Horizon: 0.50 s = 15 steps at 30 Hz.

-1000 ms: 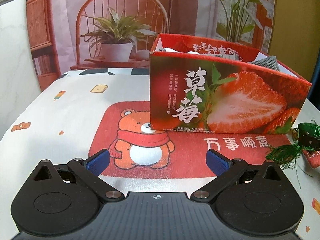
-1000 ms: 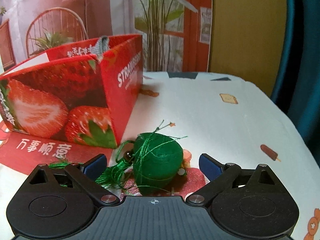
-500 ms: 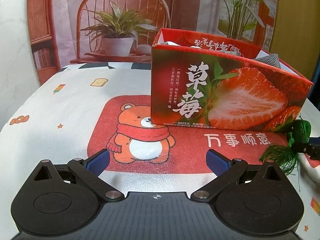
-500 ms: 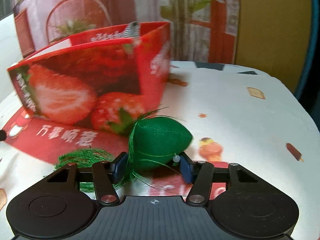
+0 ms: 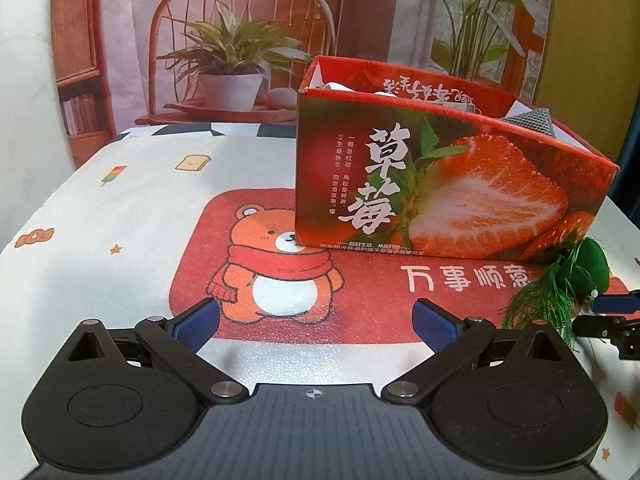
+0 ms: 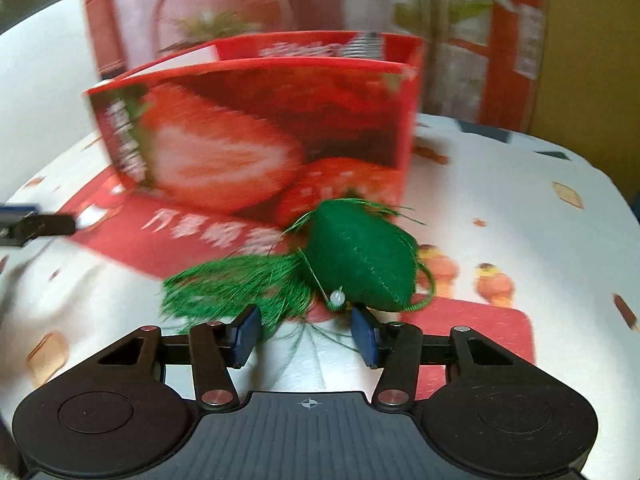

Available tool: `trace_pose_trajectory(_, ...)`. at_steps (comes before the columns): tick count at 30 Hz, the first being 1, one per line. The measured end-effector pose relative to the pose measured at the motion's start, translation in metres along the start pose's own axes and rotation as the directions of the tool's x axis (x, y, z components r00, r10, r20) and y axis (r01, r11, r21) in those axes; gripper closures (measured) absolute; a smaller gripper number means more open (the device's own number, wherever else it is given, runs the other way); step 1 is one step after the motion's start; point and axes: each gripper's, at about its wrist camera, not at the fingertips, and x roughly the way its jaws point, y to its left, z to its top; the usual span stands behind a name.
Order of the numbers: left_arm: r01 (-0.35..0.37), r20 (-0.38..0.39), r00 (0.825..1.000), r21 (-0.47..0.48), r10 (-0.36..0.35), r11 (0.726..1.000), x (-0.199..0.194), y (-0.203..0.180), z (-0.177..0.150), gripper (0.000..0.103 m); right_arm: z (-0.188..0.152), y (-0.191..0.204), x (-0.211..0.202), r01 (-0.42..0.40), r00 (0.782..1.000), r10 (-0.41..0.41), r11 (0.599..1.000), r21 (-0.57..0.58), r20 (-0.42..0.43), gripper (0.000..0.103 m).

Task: Organize soft objects
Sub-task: 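Close the right gripper on the green ornament while the left gripper grips it too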

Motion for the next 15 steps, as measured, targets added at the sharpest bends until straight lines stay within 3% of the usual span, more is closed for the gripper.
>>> trace_pose_trajectory(7,0.057,0.016,0.998,0.001,-0.057,0.998,-0.001,-0.005,0.005,0.000,0.002,-0.028,-0.003,0.101,0.995,-0.103,0.993,0.060,0.018,0.041)
trace_pose_trajectory(12,0.148,0.025,0.989,0.006,-0.148,0.989,0.002,-0.018,0.022,0.000,0.012,-0.038,0.005,0.059,0.997,-0.062,0.997,0.058,0.048,0.035)
trace_pose_trajectory(15,0.206,0.022,0.978,0.004,-0.206,0.978,0.004,-0.028,0.033,0.001,0.017,-0.030,0.013,0.009,0.999,-0.009,1.000,0.015,0.047,0.041)
